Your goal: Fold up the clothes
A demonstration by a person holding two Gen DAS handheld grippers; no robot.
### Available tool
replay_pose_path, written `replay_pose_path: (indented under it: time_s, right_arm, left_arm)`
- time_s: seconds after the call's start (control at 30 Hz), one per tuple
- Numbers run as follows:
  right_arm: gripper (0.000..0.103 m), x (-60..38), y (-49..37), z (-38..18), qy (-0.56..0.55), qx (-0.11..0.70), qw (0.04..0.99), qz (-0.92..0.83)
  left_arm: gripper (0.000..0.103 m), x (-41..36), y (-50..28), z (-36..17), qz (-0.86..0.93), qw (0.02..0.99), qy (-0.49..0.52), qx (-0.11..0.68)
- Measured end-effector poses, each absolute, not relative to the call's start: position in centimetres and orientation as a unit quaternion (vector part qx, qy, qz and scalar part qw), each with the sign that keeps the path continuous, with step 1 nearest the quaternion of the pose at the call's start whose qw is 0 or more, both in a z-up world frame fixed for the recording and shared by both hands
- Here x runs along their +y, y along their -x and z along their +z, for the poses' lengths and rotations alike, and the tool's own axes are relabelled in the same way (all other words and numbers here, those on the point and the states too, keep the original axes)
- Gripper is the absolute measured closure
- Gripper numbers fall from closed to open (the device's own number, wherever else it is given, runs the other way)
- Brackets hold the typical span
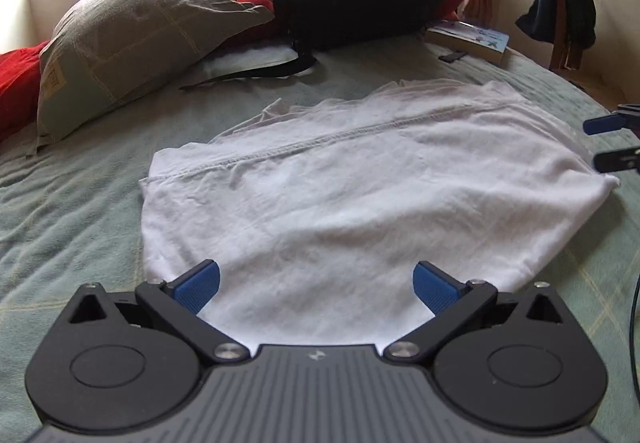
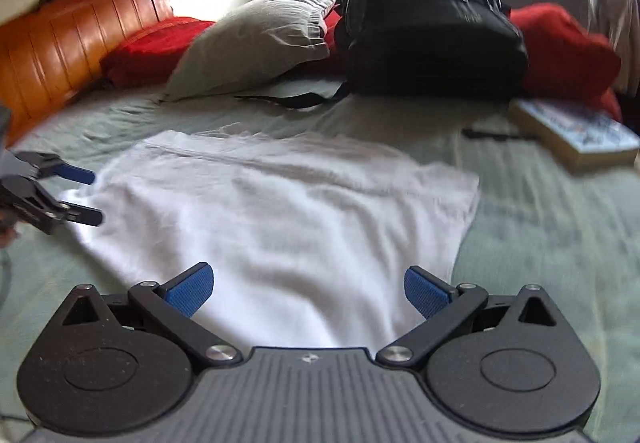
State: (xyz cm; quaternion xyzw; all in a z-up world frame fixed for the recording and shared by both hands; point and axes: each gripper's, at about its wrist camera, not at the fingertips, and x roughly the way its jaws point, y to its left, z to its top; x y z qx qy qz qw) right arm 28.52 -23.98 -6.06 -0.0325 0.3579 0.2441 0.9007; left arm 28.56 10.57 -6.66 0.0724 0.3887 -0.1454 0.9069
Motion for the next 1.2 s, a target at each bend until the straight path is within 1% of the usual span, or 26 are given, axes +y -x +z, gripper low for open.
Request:
replay_pose_path:
  time_s: [0.13,0.2,0.33,0.37,0.43,0.6,0.77,0.9,1.03,1.13,1.2]
  right_arm:
    - [0.000,-23.6,-28.3,-6.1,0.063,0.352,0.906,0.228]
    - [0.000,-24.8,-27.7,-6.7,0.075,0.356,0.905,0.221]
    - [0.000,-27.2,-26.5,-7.7,0.094,0.369,0.902,0.203]
    - [0.000,-28.0,-26.5,-7.5,0.086,0.379,0.901,0.193]
    - [0.000,-29.5,-26.1,-6.7,0.057,0.374,0.906,0.189]
    - [0.000,-28.6,-24.6,-5.1,0.020,0.343,0.906,0.247]
    - [0.000,-26.4,-23.6,-5.9,0.017,0.359,0.883,0.303]
    - [0.000,-28.2,-23.2,-6.9,0.014,0.384,0.883,0.268]
    - [0.000,-29.4,-23.0,-5.6,-0.002,0.370,0.897,0.243]
    - [0.000,-27.8,-23.5,-4.8,0.000,0.352,0.897,0.268]
    - [0.000,-26.2,-23.9,-4.6,0.007,0.346,0.893,0.289]
  left_arm:
    - [0.001,11.4,-27.8,-8.2,-0.134,0.901,-0.084,0.404]
    - [0.001,12.6,-26.8,-8.3,-0.136,0.900,-0.076,0.406]
    - [0.001,13.5,-25.6,-7.7,-0.130,0.900,-0.096,0.406]
    - [0.001,13.3,-25.4,-7.2,-0.129,0.901,-0.103,0.401]
    - [0.001,13.0,-25.2,-6.4,-0.127,0.904,-0.118,0.392]
    - [0.001,11.3,-25.7,-6.2,-0.153,0.902,-0.103,0.391]
    - [0.001,10.0,-26.1,-6.5,-0.174,0.897,-0.086,0.398]
    - [0.001,11.8,-24.9,-7.8,-0.135,0.888,-0.081,0.431]
    - [0.001,12.5,-23.7,-6.0,-0.134,0.900,-0.081,0.406]
    - [0.001,11.7,-23.9,-4.6,-0.155,0.907,-0.079,0.383]
    - [0.001,11.3,-24.2,-5.2,-0.161,0.902,-0.068,0.394]
